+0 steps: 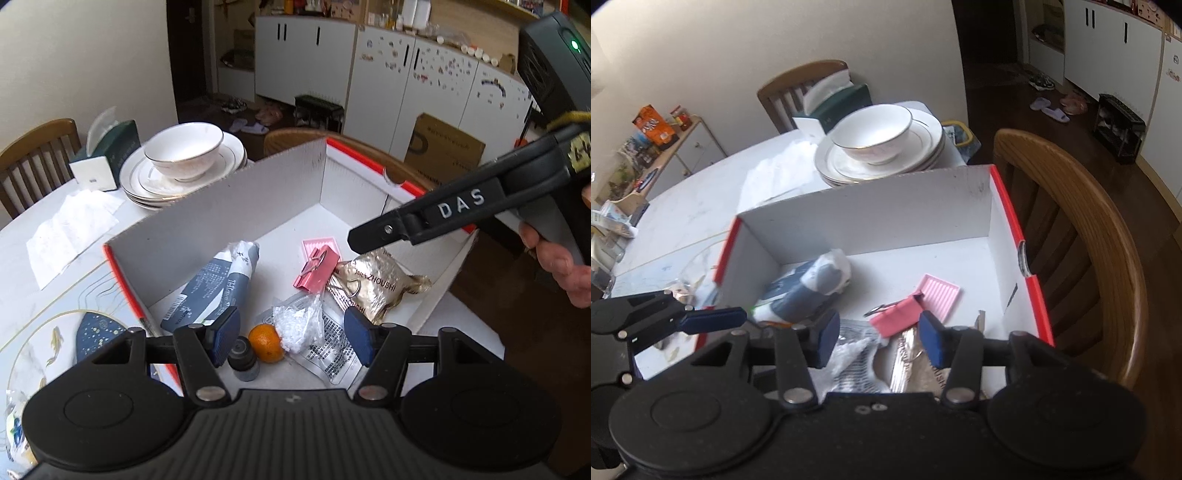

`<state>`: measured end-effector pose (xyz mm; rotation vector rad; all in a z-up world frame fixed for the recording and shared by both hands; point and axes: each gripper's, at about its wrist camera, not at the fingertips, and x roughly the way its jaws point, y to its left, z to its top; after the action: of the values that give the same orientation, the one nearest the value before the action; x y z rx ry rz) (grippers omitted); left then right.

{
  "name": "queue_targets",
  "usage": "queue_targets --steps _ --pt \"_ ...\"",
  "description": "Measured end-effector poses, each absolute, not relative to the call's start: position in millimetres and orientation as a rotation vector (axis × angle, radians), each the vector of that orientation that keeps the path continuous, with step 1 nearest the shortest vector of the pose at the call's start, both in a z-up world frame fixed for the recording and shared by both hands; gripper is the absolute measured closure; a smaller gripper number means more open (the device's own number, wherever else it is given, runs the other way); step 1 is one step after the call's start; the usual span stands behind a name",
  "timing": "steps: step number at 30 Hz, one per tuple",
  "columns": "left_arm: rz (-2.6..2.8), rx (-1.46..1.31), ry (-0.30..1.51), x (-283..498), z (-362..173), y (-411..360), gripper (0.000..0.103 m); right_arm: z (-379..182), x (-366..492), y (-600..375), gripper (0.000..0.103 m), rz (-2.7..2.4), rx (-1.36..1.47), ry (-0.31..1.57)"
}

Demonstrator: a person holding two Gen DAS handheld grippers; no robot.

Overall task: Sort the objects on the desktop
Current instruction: 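Open the right tool to drop the binder clip while the left tool releases the foam bag, then withdraw both tools from the box toward the bread bag and doll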

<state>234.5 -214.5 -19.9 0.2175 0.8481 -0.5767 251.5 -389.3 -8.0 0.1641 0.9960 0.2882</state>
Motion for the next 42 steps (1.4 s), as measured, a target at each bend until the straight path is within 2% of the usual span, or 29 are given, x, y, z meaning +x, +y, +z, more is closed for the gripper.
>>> queue_targets --steps 10,13,18,31,35,38,42 --pt "-0.595 0.17 0.765 201.9 4.0 -177.0 0.042 9.5 220.6 -371.5 0.041 0.266 0.15 0.928" --pt "-0.598 0.16 0.744 194.1 7.9 -160.5 0.031 11.0 212.7 -364.4 0.036 0.244 0.162 0.922" --pt "-0.593 0.165 0.718 185.1 10.9 -130.4 0.022 14.0 197.9 -344.1 0.021 0.219 0.149 0.905" --pt "-0.566 0.142 0.713 173.1 7.9 -37.7 0.02 22.9 177.6 -267.8 0.012 0.205 0.137 0.86" --pt "-0.542 0.128 0.721 172.1 1.5 -8.0 0.006 22.7 178.4 -236.2 0.008 0.236 0.127 0.865" --pt "-0.512 0.126 0.724 172.5 -5.7 13.8 0.001 20.3 181.9 -210.8 0.004 0.252 0.116 0.875" --pt "-0.473 0.116 0.716 172.4 -16.3 42.2 0.0 13.9 189.9 -173.6 0.001 0.265 0.093 0.889"
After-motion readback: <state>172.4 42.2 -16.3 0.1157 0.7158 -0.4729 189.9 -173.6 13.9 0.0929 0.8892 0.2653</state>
